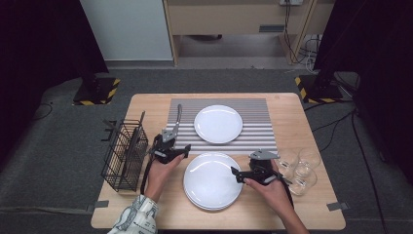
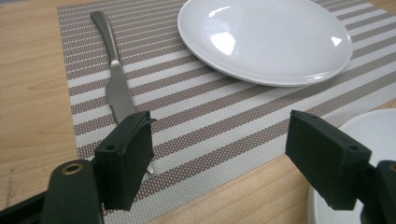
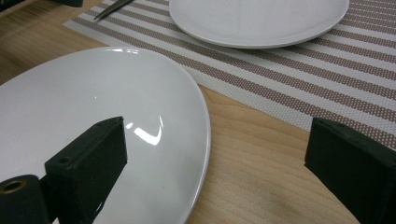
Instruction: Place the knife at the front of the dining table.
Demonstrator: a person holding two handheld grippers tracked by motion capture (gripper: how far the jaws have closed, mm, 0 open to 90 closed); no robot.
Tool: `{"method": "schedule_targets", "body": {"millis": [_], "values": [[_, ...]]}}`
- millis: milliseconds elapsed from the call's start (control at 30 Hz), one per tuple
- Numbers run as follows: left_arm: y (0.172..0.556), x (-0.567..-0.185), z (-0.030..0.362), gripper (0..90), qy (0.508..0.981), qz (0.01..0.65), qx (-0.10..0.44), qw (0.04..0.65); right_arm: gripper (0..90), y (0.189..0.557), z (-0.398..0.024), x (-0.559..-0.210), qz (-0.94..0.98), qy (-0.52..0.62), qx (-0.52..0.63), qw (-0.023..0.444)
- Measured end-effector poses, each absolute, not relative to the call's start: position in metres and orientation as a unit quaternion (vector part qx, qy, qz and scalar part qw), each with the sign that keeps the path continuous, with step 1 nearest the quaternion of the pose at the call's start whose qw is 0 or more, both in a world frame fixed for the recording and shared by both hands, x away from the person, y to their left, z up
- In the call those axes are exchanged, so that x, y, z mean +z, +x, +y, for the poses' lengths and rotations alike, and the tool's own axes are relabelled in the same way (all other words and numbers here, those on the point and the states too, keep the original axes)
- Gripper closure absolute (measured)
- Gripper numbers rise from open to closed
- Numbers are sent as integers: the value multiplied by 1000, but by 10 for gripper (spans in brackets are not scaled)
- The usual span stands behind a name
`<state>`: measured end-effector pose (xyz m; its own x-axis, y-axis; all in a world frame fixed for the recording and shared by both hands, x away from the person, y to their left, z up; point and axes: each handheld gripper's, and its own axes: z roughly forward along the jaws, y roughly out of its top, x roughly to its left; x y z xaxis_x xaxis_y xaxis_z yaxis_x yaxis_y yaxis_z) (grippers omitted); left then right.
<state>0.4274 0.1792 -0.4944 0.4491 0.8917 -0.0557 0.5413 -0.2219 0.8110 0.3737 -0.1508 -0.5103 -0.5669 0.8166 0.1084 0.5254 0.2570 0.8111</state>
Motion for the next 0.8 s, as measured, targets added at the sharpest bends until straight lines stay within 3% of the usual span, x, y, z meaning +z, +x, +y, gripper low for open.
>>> {"method": "schedule_targets", "body": {"millis": [800], "values": [[397,-475,175,210,769,461,209,390,72,370,-148,-511,781,424,424,172]]}}
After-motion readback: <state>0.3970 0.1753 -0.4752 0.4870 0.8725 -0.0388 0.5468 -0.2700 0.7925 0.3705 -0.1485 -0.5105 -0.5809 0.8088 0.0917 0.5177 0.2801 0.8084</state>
